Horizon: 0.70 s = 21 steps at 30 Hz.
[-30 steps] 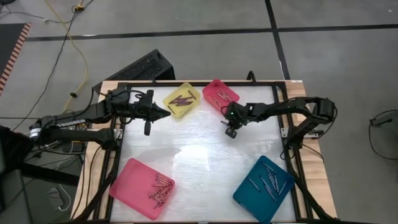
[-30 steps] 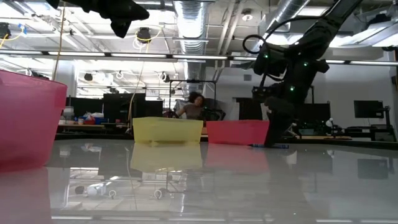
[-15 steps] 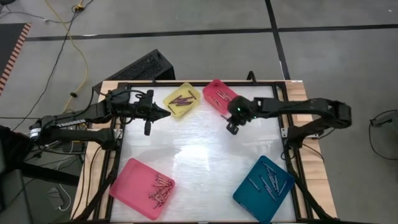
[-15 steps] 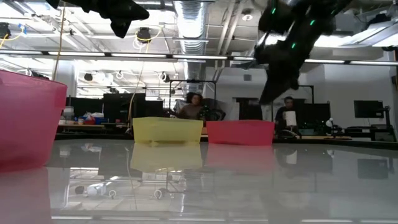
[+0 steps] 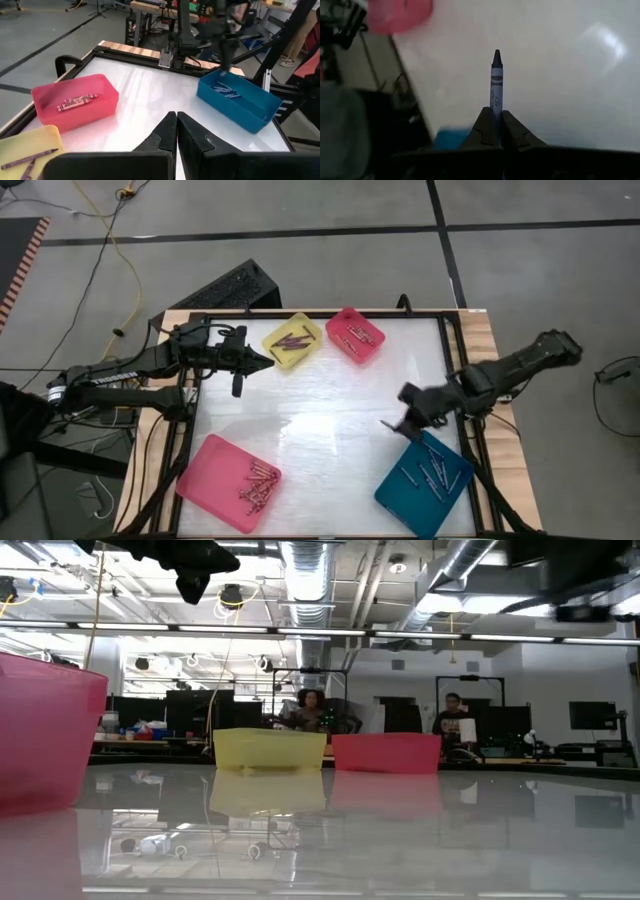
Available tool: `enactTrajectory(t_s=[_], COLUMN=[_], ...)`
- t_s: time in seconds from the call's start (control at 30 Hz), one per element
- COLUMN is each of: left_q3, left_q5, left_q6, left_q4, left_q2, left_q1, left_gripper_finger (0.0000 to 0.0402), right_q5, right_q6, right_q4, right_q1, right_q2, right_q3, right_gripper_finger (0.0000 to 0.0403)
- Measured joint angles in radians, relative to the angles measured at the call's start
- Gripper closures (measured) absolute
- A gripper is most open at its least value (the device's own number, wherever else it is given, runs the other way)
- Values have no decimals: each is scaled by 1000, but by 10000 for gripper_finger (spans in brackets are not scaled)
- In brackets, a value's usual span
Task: Sort crayons
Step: Put the blue crayon into the blue bin
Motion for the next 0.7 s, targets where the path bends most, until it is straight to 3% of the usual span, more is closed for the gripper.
enactTrajectory(t_s=[0.3, 0.5, 0.7], left_q3=[0, 0, 0], left_q5=[0, 0, -1], left_q6=[-95, -93, -92], left_q4=[-25, -68, -99], left_q2=[0, 0, 0], left_q1=[0, 0, 0], left_gripper_finger=[402, 402, 402], right_q5=[25, 24, 24], right_q6=[445, 612, 695], right_q4=[-24, -31, -20], right_q1=[337, 420, 424], right_q2=[139, 275, 395], right_q3=[0, 1, 1], right_gripper_finger=[401, 397, 393])
